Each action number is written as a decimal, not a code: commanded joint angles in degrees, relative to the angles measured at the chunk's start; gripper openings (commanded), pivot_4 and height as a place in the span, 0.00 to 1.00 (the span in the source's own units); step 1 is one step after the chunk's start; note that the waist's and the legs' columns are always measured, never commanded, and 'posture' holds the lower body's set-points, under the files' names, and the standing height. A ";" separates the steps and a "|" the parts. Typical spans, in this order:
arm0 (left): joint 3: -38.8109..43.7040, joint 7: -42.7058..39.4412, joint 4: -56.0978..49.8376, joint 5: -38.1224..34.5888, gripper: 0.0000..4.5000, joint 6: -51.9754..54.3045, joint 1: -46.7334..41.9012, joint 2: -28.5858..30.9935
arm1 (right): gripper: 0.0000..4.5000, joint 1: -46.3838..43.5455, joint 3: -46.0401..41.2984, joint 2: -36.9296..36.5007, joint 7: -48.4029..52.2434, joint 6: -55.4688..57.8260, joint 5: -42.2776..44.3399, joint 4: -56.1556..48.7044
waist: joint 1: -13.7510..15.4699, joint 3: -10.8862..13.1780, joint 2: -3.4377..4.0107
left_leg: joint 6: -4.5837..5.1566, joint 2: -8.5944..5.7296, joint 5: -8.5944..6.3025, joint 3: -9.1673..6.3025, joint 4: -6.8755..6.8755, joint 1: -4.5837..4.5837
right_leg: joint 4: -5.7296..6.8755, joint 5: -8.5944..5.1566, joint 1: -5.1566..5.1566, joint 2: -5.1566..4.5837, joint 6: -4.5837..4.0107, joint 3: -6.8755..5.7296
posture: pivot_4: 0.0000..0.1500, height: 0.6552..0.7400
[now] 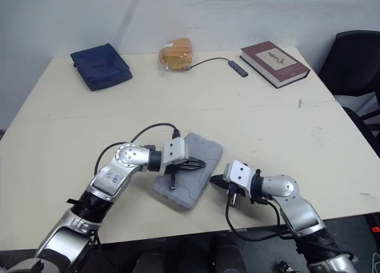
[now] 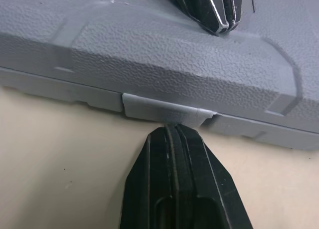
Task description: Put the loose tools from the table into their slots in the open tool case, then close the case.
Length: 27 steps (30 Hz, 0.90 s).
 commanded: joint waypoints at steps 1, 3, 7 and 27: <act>4.65 -1.81 0.79 -3.46 0.01 -6.00 4.58 1.57 | 0.00 0.06 -6.02 -2.30 3.50 -3.46 6.07 -3.43 | -0.02 0.05 0.08 | -0.03 0.02 -0.01 0.01 -0.01 0.00 | 0.03 -0.02 -0.02 0.00 -0.04 0.00 | 1.00 1.00; 8.94 -3.06 -1.45 -7.12 0.01 -10.25 5.83 1.90 | 0.00 0.07 -8.53 -4.53 5.44 -5.40 7.29 -3.48 | 0.02 0.15 0.23 | -0.11 0.10 -0.03 0.12 -0.01 -0.03 | 0.11 -0.05 -0.14 -0.04 -0.09 0.06 | 1.00 1.00; 18.71 -5.31 -5.63 -14.70 0.01 -9.55 8.47 7.18 | 0.00 -0.59 -13.91 -9.95 10.61 -6.10 11.69 -1.24 | 0.22 0.45 0.19 | -0.13 0.12 -0.03 0.09 0.02 -0.14 | 0.13 -0.08 -0.24 0.00 -0.14 -0.03 | 1.00 1.00; 48.18 4.66 -11.85 -16.50 0.99 -4.63 38.33 20.75 | 1.00 -7.23 -21.07 -18.11 13.95 -14.42 9.00 10.94 | 0.25 0.80 0.50 | -0.44 0.15 0.04 0.28 0.06 -0.84 | 0.09 -0.07 -1.09 0.00 -0.11 0.03 | 1.00 1.00</act>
